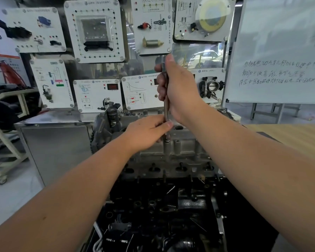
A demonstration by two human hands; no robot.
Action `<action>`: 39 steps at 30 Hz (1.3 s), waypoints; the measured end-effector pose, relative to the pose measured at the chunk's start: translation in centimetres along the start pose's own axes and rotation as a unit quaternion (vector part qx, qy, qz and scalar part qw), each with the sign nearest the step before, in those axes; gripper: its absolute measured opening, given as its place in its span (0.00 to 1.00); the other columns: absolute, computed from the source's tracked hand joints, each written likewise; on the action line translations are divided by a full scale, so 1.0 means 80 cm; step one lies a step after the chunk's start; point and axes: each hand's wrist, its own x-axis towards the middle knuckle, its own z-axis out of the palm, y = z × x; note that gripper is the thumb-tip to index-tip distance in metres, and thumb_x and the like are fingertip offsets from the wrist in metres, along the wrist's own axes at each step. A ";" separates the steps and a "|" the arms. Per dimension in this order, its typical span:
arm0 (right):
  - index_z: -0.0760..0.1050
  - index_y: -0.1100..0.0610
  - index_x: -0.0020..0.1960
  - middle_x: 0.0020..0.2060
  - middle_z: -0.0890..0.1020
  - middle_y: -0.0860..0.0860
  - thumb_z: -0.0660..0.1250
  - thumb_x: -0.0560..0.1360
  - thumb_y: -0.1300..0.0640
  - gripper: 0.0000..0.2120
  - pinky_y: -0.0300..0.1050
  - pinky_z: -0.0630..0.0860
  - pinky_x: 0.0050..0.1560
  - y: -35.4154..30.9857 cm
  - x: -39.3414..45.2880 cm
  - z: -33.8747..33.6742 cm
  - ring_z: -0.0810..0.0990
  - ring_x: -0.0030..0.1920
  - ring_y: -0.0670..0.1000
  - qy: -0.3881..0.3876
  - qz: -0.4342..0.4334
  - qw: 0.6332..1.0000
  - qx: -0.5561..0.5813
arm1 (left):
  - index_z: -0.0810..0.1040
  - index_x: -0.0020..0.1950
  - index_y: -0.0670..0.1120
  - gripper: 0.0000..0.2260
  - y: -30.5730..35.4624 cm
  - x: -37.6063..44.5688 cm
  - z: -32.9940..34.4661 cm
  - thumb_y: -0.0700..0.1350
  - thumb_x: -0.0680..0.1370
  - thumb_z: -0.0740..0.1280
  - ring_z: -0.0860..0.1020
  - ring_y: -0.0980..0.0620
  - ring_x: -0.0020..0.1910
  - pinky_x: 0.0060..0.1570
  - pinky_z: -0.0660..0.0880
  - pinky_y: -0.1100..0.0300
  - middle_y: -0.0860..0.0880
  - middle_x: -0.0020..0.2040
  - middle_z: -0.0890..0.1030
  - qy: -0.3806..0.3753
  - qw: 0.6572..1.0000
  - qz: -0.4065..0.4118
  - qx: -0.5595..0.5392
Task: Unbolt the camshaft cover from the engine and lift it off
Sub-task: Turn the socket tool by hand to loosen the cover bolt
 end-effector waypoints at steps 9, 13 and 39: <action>0.69 0.53 0.46 0.28 0.73 0.46 0.65 0.82 0.48 0.11 0.44 0.63 0.28 0.017 0.002 -0.005 0.65 0.27 0.47 -0.003 -0.053 0.999 -0.011 | 0.78 0.53 0.50 0.12 0.000 0.001 0.001 0.58 0.82 0.64 0.85 0.54 0.44 0.52 0.82 0.43 0.55 0.44 0.86 0.000 0.998 0.007 -0.065; 0.77 0.53 0.45 0.31 0.78 0.47 0.62 0.82 0.48 0.11 0.43 0.69 0.30 0.019 0.003 -0.013 0.72 0.29 0.47 -0.013 -0.060 0.998 0.004 | 0.73 0.45 0.54 0.17 0.001 -0.001 0.002 0.65 0.81 0.58 0.84 0.54 0.43 0.54 0.79 0.45 0.55 0.41 0.83 0.029 1.000 0.010 0.001; 0.72 0.50 0.53 0.28 0.77 0.46 0.62 0.81 0.46 0.08 0.41 0.68 0.29 0.042 -0.009 -0.007 0.70 0.27 0.45 -0.005 -0.089 0.995 -0.050 | 0.80 0.50 0.47 0.14 0.007 -0.005 -0.003 0.57 0.83 0.65 0.82 0.45 0.43 0.52 0.77 0.38 0.49 0.42 0.84 0.025 0.997 0.045 -0.056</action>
